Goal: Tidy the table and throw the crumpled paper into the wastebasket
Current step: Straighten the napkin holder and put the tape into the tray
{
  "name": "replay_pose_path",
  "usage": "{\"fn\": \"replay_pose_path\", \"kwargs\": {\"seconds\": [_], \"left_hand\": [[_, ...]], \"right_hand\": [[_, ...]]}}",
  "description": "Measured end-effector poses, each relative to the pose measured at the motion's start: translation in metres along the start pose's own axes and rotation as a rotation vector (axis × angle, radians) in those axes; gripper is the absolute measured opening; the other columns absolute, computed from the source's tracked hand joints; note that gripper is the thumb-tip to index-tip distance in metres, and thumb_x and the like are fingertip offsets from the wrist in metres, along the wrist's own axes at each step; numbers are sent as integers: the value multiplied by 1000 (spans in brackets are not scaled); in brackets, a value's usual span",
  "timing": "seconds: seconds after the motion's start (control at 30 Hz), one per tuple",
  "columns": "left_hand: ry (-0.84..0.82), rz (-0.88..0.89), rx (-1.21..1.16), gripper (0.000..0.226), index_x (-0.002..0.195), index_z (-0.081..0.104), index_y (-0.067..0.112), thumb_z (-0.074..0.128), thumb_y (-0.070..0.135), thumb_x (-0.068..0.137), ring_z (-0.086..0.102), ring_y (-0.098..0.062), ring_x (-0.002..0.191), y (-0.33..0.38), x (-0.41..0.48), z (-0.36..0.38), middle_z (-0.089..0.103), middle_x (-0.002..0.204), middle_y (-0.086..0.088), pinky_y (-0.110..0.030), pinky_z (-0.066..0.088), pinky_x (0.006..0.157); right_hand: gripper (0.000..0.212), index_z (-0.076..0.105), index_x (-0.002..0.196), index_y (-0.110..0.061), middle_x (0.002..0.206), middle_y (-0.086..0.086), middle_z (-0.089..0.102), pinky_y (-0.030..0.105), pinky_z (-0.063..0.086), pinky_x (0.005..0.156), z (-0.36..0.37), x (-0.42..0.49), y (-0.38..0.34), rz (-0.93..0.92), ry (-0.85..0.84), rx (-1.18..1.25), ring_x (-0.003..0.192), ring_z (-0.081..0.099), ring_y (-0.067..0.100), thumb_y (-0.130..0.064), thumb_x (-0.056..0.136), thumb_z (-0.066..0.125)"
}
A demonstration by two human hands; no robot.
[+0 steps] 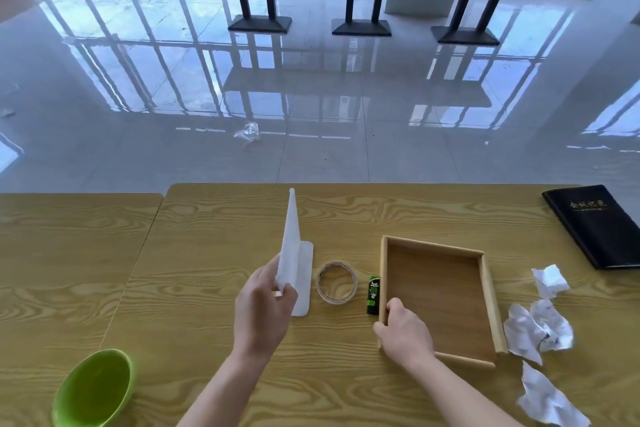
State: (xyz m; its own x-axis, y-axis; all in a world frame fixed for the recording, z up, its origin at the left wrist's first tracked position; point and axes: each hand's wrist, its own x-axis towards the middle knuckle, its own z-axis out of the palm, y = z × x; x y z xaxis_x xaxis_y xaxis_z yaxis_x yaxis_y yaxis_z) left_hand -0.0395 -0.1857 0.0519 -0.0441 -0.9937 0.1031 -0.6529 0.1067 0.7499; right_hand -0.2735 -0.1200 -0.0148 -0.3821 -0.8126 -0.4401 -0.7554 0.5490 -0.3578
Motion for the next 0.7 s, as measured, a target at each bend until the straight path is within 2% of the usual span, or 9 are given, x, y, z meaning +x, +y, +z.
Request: {"fn": "replay_pose_path", "kwargs": {"seconds": [0.17, 0.37, 0.57, 0.7], "left_hand": [[-9, 25, -23, 54, 123, 62, 34, 65, 3, 79, 54, 7, 73, 3, -1, -5, 56, 71, 31, -12, 36, 59], [37, 25, -6, 57, 123, 60, 36, 64, 1, 78, 53, 9, 69, -6, 4, -20, 57, 81, 39, -8, 40, 57], [75, -29, 8, 58, 125, 59, 35, 64, 2, 78, 57, -1, 75, -24, 9, -37, 59, 72, 24, -8, 38, 56], [121, -55, 25, 56, 120, 62, 34, 64, -1, 77, 55, 0, 71, -35, 17, -50, 54, 66, 25, -8, 38, 54]], "right_hand": [[14, 42, 92, -21, 81, -5, 58, 33, 43, 58, 14, -6, -20, -32, -21, 13, 72, 58, 17, -30, 92, 52], [12, 43, 93, -20, 81, -4, 59, 33, 46, 61, 23, -5, -46, -75, -43, 30, 73, 58, 18, -27, 93, 53], [12, 44, 95, -18, 81, -3, 58, 35, 50, 64, 31, 1, -79, -116, -68, 22, 73, 59, 18, -27, 93, 52], [12, 43, 96, -17, 84, -1, 59, 40, 53, 69, 38, 6, -103, -142, -92, 5, 78, 60, 22, -26, 93, 51]]}}
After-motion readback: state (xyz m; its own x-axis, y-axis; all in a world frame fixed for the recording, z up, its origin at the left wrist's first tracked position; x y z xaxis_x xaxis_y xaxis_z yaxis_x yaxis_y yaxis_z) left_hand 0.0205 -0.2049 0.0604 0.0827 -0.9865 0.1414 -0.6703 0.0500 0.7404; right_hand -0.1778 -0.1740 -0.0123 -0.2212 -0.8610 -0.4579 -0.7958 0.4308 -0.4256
